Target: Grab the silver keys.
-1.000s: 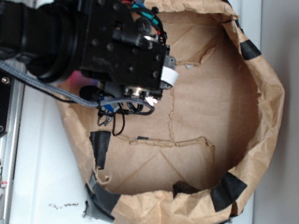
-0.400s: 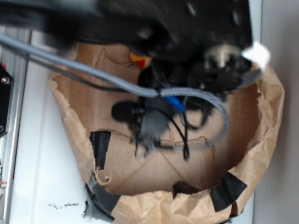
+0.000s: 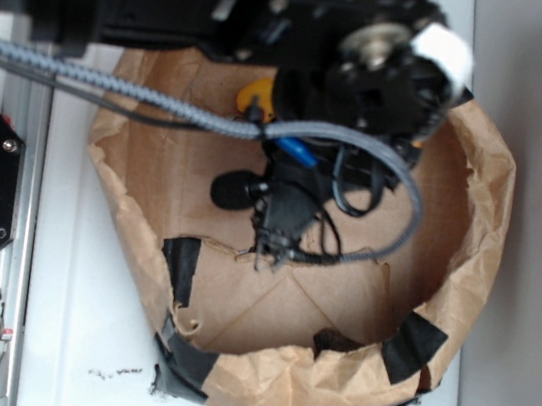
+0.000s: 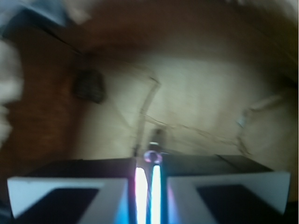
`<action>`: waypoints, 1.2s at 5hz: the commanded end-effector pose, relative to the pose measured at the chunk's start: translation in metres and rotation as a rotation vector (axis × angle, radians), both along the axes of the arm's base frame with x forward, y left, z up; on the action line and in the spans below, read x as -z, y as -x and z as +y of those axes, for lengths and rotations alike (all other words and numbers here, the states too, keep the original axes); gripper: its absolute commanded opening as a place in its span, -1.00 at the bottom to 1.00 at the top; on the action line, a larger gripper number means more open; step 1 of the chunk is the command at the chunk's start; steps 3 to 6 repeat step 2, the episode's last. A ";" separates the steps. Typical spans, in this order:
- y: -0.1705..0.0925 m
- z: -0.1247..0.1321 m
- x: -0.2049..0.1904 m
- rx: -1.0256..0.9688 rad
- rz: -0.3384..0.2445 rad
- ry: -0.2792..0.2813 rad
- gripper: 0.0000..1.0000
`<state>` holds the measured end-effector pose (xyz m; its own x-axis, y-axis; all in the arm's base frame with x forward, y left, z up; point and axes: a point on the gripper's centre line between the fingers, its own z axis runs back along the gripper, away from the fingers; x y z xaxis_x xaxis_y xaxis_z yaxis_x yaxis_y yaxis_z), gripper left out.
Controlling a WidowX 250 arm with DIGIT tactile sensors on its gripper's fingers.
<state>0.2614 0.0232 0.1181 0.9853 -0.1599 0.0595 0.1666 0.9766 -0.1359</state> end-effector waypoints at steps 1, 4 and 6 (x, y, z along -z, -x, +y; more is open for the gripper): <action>0.005 0.009 -0.008 -0.004 -0.031 -0.030 -1.00; 0.002 0.009 -0.002 -0.019 -0.025 -0.041 -1.00; 0.002 0.009 -0.002 -0.019 -0.025 -0.041 -1.00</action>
